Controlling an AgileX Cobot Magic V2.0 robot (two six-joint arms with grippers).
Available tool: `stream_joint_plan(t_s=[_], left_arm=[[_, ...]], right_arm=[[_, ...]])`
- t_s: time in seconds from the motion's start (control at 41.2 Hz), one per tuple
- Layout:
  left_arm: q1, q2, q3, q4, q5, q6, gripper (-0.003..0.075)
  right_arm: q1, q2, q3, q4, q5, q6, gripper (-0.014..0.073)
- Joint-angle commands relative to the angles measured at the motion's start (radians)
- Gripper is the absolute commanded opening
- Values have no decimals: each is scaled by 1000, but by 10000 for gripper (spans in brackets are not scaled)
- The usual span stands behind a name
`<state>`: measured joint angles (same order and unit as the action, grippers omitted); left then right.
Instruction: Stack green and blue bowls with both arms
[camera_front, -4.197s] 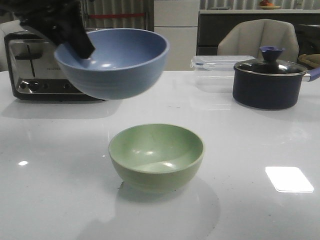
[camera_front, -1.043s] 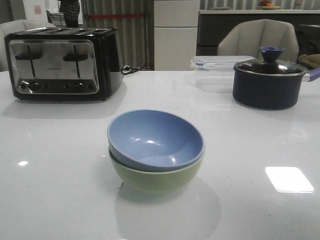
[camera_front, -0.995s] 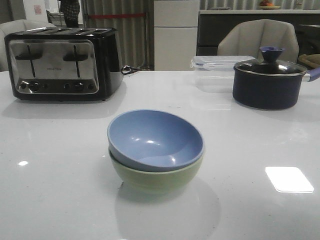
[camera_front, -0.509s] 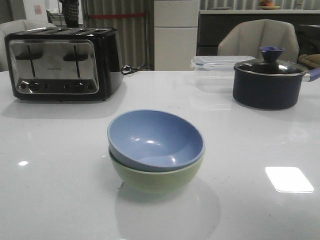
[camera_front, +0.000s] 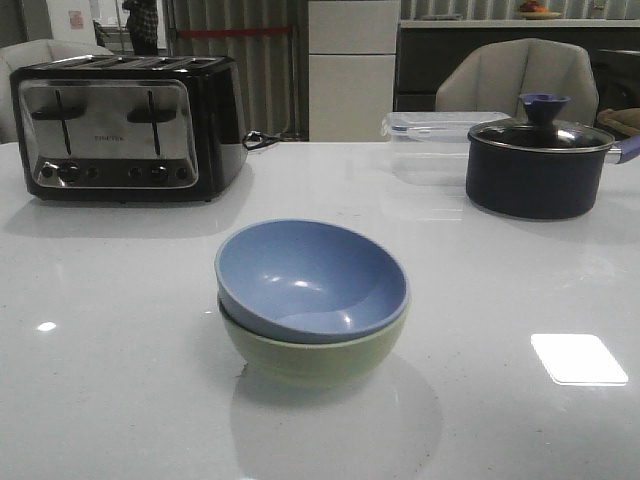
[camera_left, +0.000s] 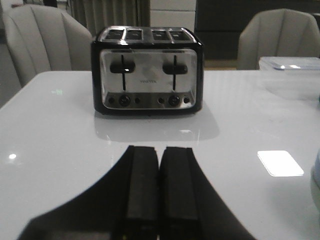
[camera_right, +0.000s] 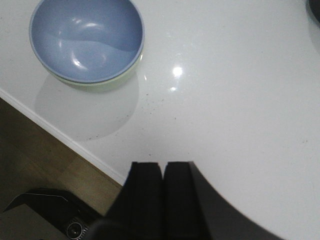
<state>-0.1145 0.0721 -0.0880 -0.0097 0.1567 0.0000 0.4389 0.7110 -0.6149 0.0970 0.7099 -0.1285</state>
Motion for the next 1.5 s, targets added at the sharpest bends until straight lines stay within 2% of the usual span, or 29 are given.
stream_joint_plan(t_s=[0.0,0.218,0.849,1.019,1.48], left_arm=[[24,-33,15,-9,-157,0,93],[48,-76,96,-2,-261,0,93],[60,-98,96,1,-237,0,93],[60,-96,96,-53,-242,103,93],[60,-96,96,-59,-242,101,93]], right_arm=[[-7,-4,-28,-6,-62,1,57],[-7,-4,-28,-6,-62,1,57],[-7,-4,-28,-6,-62,1,57],[-7,-4,-28,-6,-62,1,57],[-7,-4,-28,-6,-62,1,57]])
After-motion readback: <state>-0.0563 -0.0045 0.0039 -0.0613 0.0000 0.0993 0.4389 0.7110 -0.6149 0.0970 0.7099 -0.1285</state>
